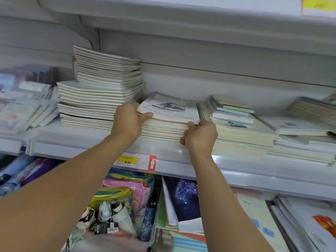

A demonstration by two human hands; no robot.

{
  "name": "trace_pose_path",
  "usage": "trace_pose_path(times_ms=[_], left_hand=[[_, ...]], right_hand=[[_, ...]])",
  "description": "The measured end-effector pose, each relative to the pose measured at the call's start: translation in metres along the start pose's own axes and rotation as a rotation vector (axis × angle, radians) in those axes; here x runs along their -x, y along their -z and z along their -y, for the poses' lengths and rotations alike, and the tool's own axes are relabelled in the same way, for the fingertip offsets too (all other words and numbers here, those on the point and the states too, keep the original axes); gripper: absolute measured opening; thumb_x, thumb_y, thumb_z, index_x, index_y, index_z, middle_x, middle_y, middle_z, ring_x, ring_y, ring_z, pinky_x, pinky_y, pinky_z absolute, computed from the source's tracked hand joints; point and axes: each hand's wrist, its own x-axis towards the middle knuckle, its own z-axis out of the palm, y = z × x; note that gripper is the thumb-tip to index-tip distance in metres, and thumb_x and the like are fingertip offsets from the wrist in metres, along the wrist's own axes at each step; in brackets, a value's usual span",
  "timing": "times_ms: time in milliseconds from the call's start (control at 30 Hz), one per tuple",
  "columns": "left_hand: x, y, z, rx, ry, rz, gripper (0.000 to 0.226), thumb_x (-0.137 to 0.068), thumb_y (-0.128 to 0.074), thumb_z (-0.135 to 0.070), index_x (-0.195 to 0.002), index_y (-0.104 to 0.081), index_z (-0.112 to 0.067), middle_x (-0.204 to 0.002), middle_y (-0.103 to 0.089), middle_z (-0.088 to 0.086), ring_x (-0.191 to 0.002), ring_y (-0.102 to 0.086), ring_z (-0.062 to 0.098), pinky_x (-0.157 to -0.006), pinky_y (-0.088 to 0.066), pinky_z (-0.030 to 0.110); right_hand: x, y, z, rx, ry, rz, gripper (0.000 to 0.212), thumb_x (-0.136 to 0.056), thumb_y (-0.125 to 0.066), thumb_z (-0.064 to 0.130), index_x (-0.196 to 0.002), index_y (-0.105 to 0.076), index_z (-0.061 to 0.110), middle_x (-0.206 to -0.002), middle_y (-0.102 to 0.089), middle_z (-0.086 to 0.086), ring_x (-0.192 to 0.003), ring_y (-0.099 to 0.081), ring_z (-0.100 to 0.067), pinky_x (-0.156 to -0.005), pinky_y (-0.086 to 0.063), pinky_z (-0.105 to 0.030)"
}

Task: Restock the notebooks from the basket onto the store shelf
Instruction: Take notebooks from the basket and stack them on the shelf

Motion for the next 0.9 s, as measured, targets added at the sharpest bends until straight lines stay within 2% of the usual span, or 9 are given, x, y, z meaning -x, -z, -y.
trace_pose_path(times_ms=[167,267,367,433,533,667,733,767,900], left_hand=[[-0.005,0.001,-0.001,-0.11,-0.002,-0.025,0.037,-0.084,-0.073,-0.039,-0.088,-0.068,-0.003,-0.071,-0.06,0.006,-0.075,-0.06,0.024,-0.067,-0.044,0.031],[0.015,0.007,0.001,-0.085,-0.051,-0.008,0.034,-0.085,-0.073,-0.036,-0.101,-0.065,-0.008,-0.078,-0.061,0.004,-0.078,-0.06,0.022,-0.069,-0.042,0.028],[0.058,0.04,0.016,0.024,-0.116,0.021,0.045,-0.086,-0.073,-0.029,-0.125,-0.056,-0.016,-0.093,-0.062,-0.002,-0.08,-0.06,0.014,-0.073,-0.049,0.027],[0.096,0.074,0.028,0.054,-0.221,0.035,0.031,-0.087,-0.071,-0.022,-0.116,-0.062,-0.017,-0.094,-0.064,-0.004,-0.084,-0.061,0.008,-0.076,-0.051,0.021],[0.161,0.118,0.065,-0.052,-0.169,0.172,0.017,-0.086,-0.07,-0.013,-0.103,-0.067,-0.014,-0.093,-0.067,-0.006,-0.085,-0.061,0.003,-0.076,-0.047,0.011],[0.268,0.157,0.127,-0.299,0.331,0.876,0.016,-0.09,-0.066,-0.031,-0.1,-0.068,-0.02,-0.097,-0.07,-0.001,-0.091,-0.066,0.013,-0.076,-0.049,0.02],[0.302,0.164,0.14,-0.589,0.421,1.349,0.032,-0.095,-0.057,-0.041,-0.116,-0.063,-0.019,-0.122,-0.063,0.003,-0.109,-0.059,0.018,-0.084,-0.044,0.026],[0.309,0.164,0.141,-0.654,0.418,1.436,0.034,-0.096,-0.053,-0.044,-0.118,-0.061,-0.019,-0.128,-0.058,0.004,-0.114,-0.056,0.02,-0.086,-0.042,0.026],[0.308,0.167,0.146,-0.485,0.334,1.181,0.044,-0.096,-0.048,-0.05,-0.13,-0.055,-0.023,-0.133,-0.056,0.0,-0.116,-0.053,0.02,-0.089,-0.04,0.027]], right_hand=[[-0.005,0.0,-0.002,-0.075,-0.038,-0.078,0.025,-0.096,-0.054,-0.001,-0.071,-0.052,0.0,-0.069,-0.06,-0.01,-0.048,-0.051,-0.025,-0.05,-0.054,-0.037],[0.008,-0.004,-0.004,0.092,0.226,-0.223,0.01,-0.096,-0.06,0.017,-0.093,-0.058,0.007,-0.066,-0.064,-0.008,-0.058,-0.063,-0.023,-0.065,-0.056,-0.033],[0.056,-0.01,0.0,0.055,0.568,-0.213,0.016,-0.095,-0.059,0.014,-0.103,-0.046,0.011,-0.057,-0.05,0.002,-0.055,-0.05,-0.011,-0.056,-0.037,-0.02],[0.096,-0.02,-0.004,0.057,0.715,0.088,0.013,-0.094,-0.059,0.016,-0.092,-0.047,0.012,-0.054,-0.047,-0.001,-0.051,-0.047,-0.017,-0.053,-0.036,-0.027],[0.155,-0.048,-0.059,0.358,0.683,0.857,0.013,-0.091,-0.065,0.024,-0.09,-0.058,0.013,-0.066,-0.06,-0.001,-0.059,-0.055,-0.017,-0.057,-0.043,-0.032],[0.237,-0.049,-0.183,1.005,0.336,1.687,0.048,-0.086,-0.074,0.039,-0.12,-0.058,0.009,-0.104,-0.065,-0.006,-0.091,-0.061,-0.023,-0.082,-0.051,-0.036],[0.266,-0.035,-0.246,1.194,0.19,1.782,0.055,-0.08,-0.08,0.04,-0.117,-0.058,0.006,-0.109,-0.064,-0.015,-0.097,-0.062,-0.033,-0.088,-0.051,-0.044],[0.28,-0.028,-0.27,1.228,0.099,1.758,0.06,-0.074,-0.085,0.041,-0.116,-0.059,0.006,-0.112,-0.064,-0.017,-0.101,-0.062,-0.034,-0.09,-0.051,-0.045],[0.316,-0.024,-0.333,1.238,-0.043,1.521,0.112,-0.046,-0.091,0.056,-0.141,-0.043,0.022,-0.137,-0.05,-0.004,-0.129,-0.048,-0.031,-0.106,-0.043,-0.046]])
